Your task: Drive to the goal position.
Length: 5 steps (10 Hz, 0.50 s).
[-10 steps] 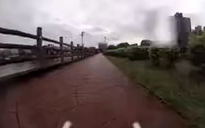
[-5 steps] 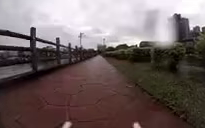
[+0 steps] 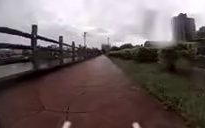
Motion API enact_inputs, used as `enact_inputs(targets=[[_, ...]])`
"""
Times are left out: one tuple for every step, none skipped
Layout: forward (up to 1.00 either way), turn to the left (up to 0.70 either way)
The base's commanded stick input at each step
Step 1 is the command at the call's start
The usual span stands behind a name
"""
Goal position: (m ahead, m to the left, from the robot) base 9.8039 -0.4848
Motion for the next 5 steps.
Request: enact_inputs(targets=[[0.5, 0.0], [0.5, 0.0], [0.5, 0.0], [0.5, 0.0], [0.5, 0.0]])
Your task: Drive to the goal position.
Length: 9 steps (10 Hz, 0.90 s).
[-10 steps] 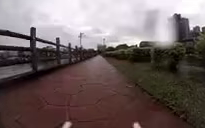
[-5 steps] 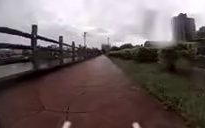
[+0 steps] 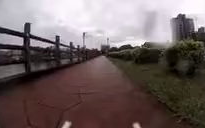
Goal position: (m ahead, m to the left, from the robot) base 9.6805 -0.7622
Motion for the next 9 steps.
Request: enact_inputs(targets=[[0.5, 0.0], [0.5, 0.0], [0.5, 0.12], [0.5, 0.27], [0.5, 0.41], [0.5, 0.5], [0.5, 0.5], [0.5, 0.5], [0.5, 0.38]])
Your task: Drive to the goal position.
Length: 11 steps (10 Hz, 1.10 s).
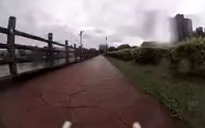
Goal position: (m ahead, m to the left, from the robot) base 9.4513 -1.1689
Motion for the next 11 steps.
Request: enact_inputs(targets=[[0.5, 0.22], [0.5, 0.07], [0.5, 0.0], [0.5, 0.0], [0.5, 0.0], [0.5, 0.0], [0.5, 0.0], [0.5, 0.0], [0.5, 0.0], [0.5, 0.0], [0.5, 0.0]])
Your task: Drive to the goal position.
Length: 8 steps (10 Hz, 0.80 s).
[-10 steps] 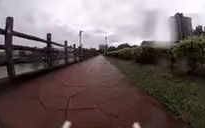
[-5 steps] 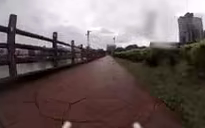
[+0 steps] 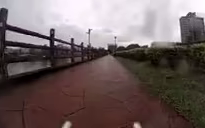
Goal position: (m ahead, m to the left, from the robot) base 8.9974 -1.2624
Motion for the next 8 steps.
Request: enact_inputs(targets=[[0.5, 0.0], [0.5, 0.0], [0.5, 0.0], [0.5, 0.0], [0.5, 0.0], [0.5, 0.0], [0.5, 0.01], [0.5, 0.02]])
